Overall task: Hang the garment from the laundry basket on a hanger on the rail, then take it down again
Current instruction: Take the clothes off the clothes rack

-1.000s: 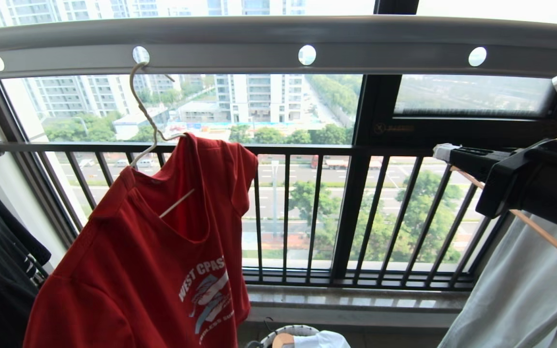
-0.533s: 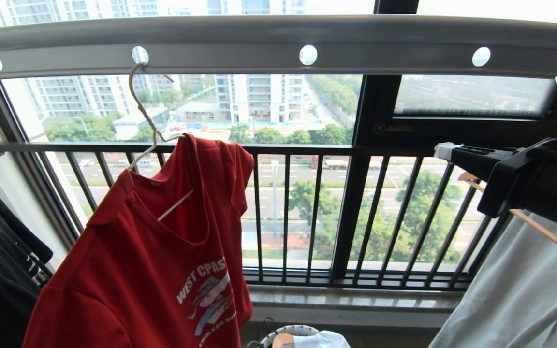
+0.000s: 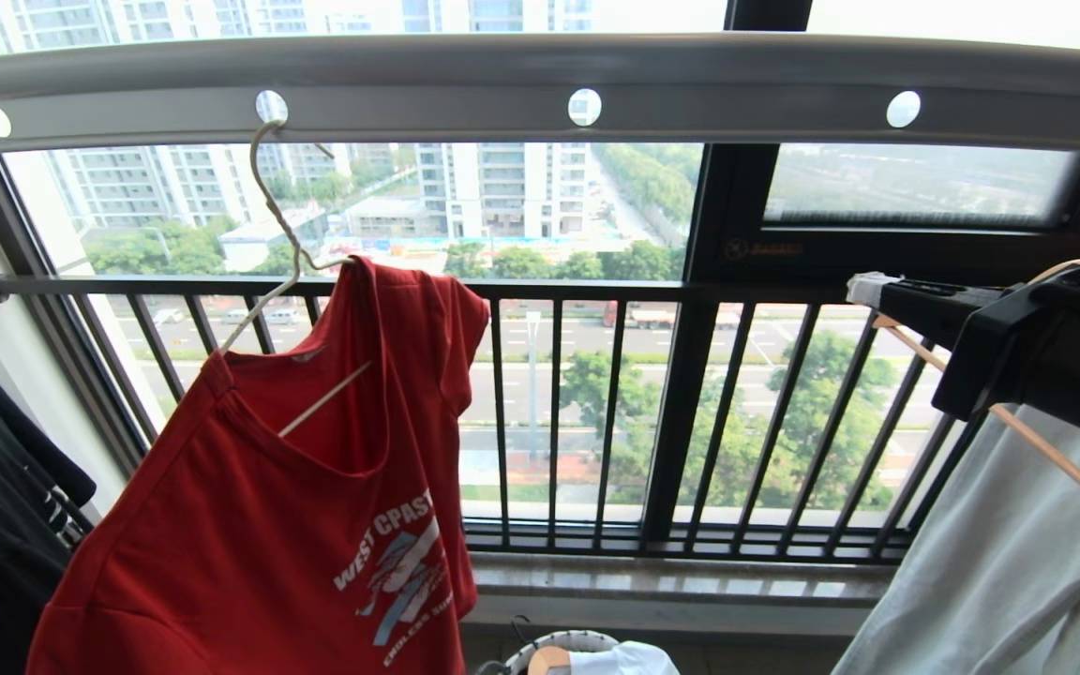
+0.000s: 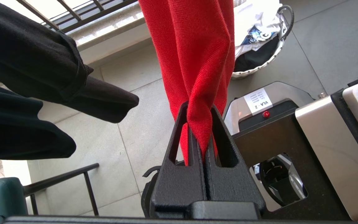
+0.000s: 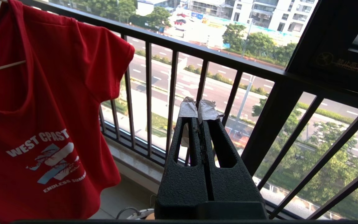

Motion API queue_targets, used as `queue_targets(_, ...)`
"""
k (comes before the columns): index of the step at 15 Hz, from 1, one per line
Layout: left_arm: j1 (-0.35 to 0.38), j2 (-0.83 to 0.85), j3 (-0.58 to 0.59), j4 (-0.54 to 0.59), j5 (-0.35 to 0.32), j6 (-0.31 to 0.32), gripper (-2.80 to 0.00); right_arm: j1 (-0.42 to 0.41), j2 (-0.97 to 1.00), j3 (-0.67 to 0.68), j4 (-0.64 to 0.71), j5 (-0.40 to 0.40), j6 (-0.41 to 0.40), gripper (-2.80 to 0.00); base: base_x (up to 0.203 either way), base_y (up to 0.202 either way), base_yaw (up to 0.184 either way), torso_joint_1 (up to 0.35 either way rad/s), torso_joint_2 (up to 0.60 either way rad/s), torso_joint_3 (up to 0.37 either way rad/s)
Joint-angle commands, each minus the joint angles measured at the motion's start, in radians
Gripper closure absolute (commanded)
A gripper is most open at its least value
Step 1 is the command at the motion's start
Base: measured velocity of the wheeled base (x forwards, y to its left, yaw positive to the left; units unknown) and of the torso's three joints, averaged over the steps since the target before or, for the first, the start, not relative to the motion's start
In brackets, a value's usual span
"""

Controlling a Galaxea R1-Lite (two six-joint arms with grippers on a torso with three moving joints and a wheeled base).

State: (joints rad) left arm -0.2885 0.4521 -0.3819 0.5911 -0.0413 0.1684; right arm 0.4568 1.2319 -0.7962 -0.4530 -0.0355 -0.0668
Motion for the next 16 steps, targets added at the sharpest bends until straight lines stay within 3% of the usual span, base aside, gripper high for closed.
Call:
queue_targets(1, 0.000, 0.000, -0.010, 0.001, 0.000, 0.000, 0.00, 0.000, -0.005, 0.000, -0.003, 0.000, -0.001, 0.00, 0.000, 0.000, 0.000, 0.000, 0.00, 0.000)
queue_targets(4, 0.000, 0.001, -0.035, 0.000, 0.000, -0.007, 0.00, 0.000, -0.006, 0.000, -0.003, -0.001, -0.001, 0.00, 0.000, 0.000, 0.000, 0.000, 0.00, 0.000)
queue_targets(5, 0.002, 0.001, -0.040, 0.001, 0.000, -0.007, -2.80, 0.000, -0.006, 0.000, -0.003, -0.001, -0.001, 0.00, 0.000, 0.000, 0.000, 0.000, 0.00, 0.000)
queue_targets(9, 0.002, 0.000, -0.085, 0.006, 0.011, -0.007, -2.80, 0.000, -0.012, 0.000, -0.003, -0.001, -0.001, 0.00, 0.000, 0.000, 0.000, 0.000, 0.00, 0.000)
queue_targets(14, 0.003, -0.002, -0.236, 0.046, 0.049, -0.009, -2.80, 0.000, -0.011, -0.001, -0.003, -0.001, -0.001, 0.00, 0.000, 0.000, 0.000, 0.000, 0.00, 0.000)
queue_targets(15, 0.003, -0.005, -0.269, 0.076, 0.048, -0.010, -0.33, 0.000, -0.011, 0.000, -0.003, -0.001, -0.001, 0.00, 0.000, 0.000, 0.000, 0.000, 0.00, 0.000)
queue_targets(16, 0.003, -0.015, -0.282, 0.082, 0.046, -0.010, 0.00, 0.000, -0.011, -0.001, -0.003, -0.001, -0.001, 0.00, 0.000, 0.000, 0.000, 0.000, 0.00, 0.000)
